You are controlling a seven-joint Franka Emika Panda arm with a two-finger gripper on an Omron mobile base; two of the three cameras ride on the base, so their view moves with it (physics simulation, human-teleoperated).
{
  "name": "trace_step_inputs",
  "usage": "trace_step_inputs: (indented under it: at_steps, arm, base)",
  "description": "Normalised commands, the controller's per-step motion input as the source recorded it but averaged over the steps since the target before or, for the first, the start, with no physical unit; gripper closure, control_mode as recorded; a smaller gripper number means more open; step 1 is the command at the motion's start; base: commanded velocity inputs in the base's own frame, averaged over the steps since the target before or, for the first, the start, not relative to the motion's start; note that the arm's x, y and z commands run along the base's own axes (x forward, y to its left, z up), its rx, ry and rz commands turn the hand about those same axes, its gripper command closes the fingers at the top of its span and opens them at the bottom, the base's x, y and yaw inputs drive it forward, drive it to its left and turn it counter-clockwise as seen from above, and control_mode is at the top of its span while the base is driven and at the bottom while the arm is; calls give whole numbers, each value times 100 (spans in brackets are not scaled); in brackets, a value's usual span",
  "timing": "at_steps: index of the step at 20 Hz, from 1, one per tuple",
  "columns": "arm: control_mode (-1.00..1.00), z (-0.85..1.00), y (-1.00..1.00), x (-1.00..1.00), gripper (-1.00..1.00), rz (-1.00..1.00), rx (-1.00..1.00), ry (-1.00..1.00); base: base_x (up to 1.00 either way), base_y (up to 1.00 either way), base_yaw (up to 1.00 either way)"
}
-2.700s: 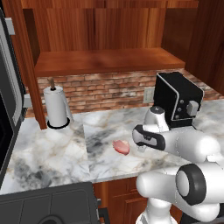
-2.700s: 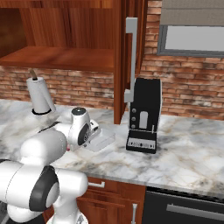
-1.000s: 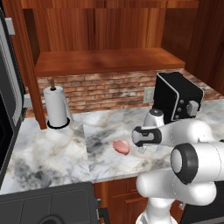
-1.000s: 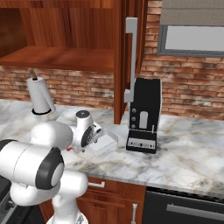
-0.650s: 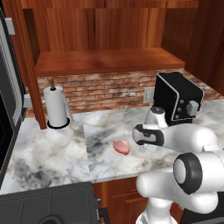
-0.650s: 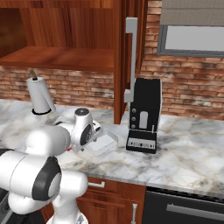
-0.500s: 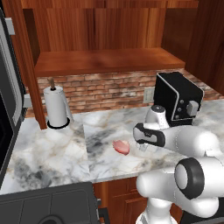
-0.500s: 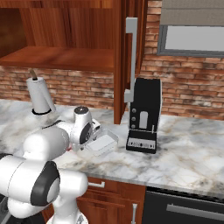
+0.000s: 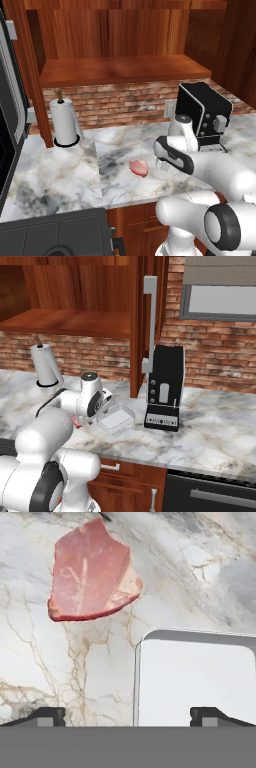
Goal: Retrieve the tupperware from the cabinet, then place the raw meat into the tupperware to avoid contamination.
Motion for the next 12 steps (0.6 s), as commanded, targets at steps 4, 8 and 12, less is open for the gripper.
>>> trace_step_inputs:
  at_steps: [4, 8, 12]
  arm:
    - [-100, 23, 15, -18, -100, 0, 0, 0]
    - [-100, 22, 20, -18, -100, 0, -1, 0]
    - [-100, 20, 24, -18, -100, 0, -3, 0]
  base:
    - [0, 0, 0]
    - [0, 0, 0]
    - [0, 0, 0]
